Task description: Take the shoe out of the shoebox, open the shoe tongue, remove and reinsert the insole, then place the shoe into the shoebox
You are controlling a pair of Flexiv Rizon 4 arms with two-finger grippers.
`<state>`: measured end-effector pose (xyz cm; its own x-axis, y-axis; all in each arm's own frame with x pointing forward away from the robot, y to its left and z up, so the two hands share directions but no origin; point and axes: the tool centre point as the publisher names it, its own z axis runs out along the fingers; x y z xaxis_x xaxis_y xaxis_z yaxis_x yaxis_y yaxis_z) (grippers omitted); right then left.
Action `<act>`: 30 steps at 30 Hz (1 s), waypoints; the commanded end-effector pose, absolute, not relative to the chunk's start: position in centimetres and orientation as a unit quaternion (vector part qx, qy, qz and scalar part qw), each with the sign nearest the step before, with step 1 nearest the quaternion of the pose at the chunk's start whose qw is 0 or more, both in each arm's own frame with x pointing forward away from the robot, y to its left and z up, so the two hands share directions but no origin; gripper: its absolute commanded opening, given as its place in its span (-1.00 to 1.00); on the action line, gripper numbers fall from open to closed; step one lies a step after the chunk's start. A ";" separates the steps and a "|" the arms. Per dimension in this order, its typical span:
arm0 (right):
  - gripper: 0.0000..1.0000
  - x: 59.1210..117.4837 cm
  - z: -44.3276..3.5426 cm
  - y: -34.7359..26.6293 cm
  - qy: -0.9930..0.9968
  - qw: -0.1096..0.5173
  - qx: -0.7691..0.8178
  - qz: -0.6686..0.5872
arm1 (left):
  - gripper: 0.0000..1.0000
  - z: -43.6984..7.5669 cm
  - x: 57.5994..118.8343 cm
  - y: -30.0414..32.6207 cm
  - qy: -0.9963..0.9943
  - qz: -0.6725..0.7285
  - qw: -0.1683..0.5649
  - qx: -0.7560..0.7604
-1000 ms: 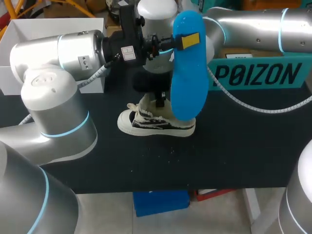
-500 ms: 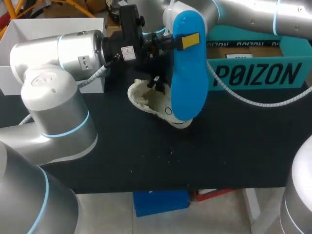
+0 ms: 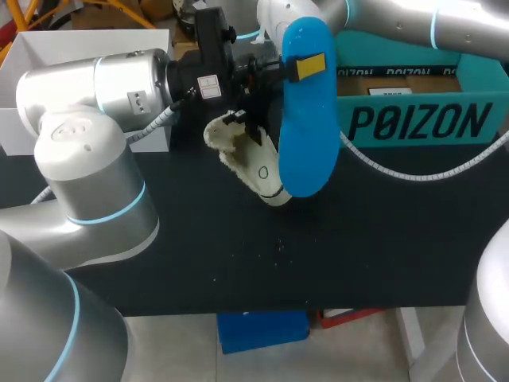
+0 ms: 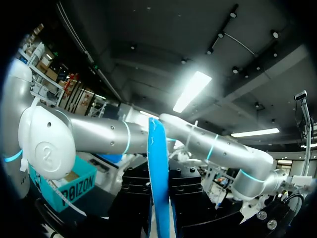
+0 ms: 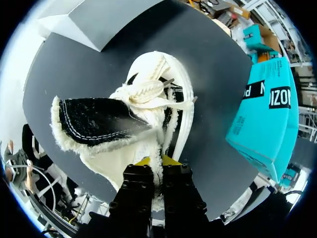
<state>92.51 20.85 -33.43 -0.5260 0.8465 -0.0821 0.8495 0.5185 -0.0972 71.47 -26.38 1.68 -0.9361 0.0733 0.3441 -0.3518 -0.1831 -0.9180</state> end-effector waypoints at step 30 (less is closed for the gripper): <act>-1.00 90.6 -37.6 21.5 0.763 0.034 0.645 0.033 | -1.00 1.7 71.4 -26.3 -0.626 0.759 0.140 0.112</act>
<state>90.95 22.21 -37.39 -0.1630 0.9860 -0.0344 0.9832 0.1652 0.0774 71.48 -26.38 1.67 -0.9361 0.0731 0.3442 -0.3518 -0.1830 -0.9180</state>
